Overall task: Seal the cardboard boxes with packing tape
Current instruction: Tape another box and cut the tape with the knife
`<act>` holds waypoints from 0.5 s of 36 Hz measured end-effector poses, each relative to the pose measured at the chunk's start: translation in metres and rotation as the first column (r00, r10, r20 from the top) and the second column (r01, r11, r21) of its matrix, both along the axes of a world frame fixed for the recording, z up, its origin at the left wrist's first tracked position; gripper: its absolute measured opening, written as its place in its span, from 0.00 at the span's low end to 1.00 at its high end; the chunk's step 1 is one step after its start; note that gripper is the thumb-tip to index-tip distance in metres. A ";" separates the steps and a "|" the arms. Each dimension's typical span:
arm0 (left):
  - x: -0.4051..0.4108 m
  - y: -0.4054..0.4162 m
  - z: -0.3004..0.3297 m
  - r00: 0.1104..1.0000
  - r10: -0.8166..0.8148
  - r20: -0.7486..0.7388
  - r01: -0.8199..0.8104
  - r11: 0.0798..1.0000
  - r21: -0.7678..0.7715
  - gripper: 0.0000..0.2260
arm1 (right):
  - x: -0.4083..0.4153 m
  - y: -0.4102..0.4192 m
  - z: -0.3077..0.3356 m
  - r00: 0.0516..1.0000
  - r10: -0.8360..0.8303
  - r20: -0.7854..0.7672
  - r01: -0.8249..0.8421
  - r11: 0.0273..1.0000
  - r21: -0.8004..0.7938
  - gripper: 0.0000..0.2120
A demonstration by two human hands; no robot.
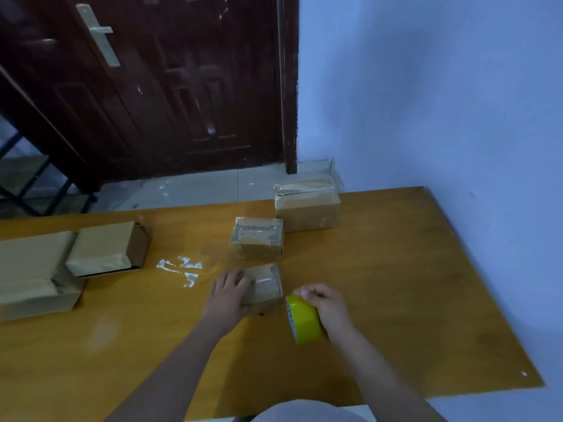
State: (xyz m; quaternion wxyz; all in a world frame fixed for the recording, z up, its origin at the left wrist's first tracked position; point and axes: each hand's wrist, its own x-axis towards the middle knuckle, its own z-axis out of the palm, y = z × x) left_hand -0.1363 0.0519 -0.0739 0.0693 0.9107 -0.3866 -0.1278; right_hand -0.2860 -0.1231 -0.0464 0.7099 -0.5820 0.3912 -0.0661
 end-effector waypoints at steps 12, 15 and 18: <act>-0.016 -0.056 0.069 0.899 -0.176 -0.401 -0.049 0.870 -0.491 0.21 | 0.036 0.001 0.054 0.995 0.098 -0.029 -0.102 0.962 -0.252 0.11; -0.013 -0.063 0.074 0.906 -0.170 -0.388 -0.089 0.819 -0.567 0.14 | 0.042 -0.002 0.069 0.997 0.069 -0.026 -0.074 0.930 -0.360 0.09; -0.005 -0.069 0.081 0.910 -0.077 -0.406 -0.183 0.807 -0.562 0.12 | 0.047 0.002 0.081 0.996 0.072 -0.052 -0.088 0.886 -0.454 0.16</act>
